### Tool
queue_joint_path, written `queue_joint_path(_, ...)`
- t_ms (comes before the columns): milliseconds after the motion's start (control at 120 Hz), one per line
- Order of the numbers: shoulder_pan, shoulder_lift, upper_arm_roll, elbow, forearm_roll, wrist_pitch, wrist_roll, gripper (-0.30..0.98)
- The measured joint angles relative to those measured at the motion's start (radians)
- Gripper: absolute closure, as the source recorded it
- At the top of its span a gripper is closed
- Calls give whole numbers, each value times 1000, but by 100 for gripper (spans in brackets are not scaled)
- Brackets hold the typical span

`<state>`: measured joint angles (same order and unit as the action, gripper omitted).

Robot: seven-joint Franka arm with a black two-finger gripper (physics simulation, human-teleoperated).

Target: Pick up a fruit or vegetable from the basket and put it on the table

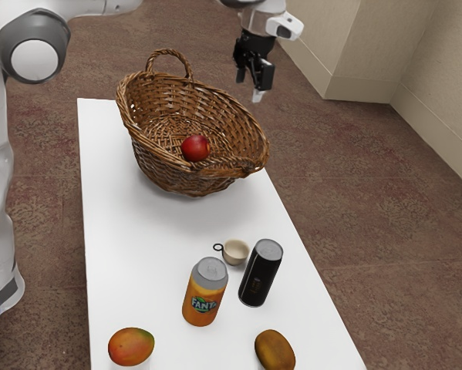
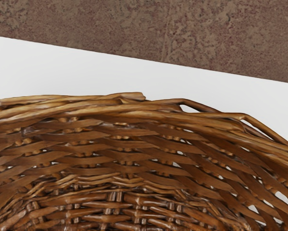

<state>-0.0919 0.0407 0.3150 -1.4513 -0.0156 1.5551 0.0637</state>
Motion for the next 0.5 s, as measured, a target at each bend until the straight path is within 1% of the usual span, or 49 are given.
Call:
queue_joint_path(283, -113, -3, 6, -2, -2, -26, -26, 0)
queue_joint_path(400, -122, -6, 7, -3, -2, -39, -63, 0)
queue_joint_path(500, -109, -11, 9, -3, 2, -59, -97, 0)
